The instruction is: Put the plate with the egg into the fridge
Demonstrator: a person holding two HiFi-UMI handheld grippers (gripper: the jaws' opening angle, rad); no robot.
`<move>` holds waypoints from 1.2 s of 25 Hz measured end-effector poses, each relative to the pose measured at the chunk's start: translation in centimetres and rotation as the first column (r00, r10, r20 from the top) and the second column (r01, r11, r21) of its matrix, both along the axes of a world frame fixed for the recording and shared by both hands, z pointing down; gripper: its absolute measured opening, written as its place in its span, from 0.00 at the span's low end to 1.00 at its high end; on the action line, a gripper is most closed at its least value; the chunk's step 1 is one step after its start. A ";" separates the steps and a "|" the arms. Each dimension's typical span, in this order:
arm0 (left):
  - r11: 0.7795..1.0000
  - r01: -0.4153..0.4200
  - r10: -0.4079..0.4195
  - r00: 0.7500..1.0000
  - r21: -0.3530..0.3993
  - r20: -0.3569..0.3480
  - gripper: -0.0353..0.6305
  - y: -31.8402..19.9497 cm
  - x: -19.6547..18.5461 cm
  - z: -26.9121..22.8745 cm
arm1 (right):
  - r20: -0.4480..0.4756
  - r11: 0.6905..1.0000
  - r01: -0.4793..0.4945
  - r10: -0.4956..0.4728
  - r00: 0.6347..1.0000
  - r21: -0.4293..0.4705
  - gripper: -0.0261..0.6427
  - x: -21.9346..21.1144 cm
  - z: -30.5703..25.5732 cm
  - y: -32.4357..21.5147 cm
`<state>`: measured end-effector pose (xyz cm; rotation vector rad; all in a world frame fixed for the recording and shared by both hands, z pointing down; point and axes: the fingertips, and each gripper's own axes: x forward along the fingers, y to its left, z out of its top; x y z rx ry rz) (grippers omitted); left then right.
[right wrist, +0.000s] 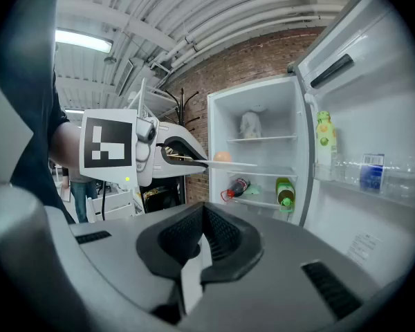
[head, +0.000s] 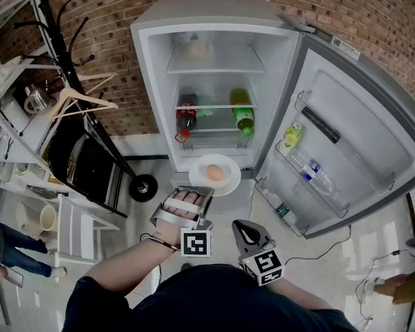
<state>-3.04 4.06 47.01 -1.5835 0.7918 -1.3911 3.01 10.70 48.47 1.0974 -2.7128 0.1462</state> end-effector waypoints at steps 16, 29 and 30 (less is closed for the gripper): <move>0.999 0.036 -0.036 0.999 -0.033 -0.001 0.07 -0.7 0.9 0.9 | -0.002 0.999 0.039 -0.039 0.999 0.018 0.05 0.9 0.0 -0.3; 0.994 0.101 -0.101 0.995 0.047 -0.005 0.07 -3.5 2.5 -0.1 | 0.012 0.997 0.075 -0.075 0.997 0.022 0.05 3.6 0.7 -1.7; 0.994 0.103 -0.103 0.995 0.045 -0.002 0.07 -3.8 2.5 0.1 | 0.012 0.997 0.075 -0.075 0.997 0.018 0.05 3.8 0.9 -1.9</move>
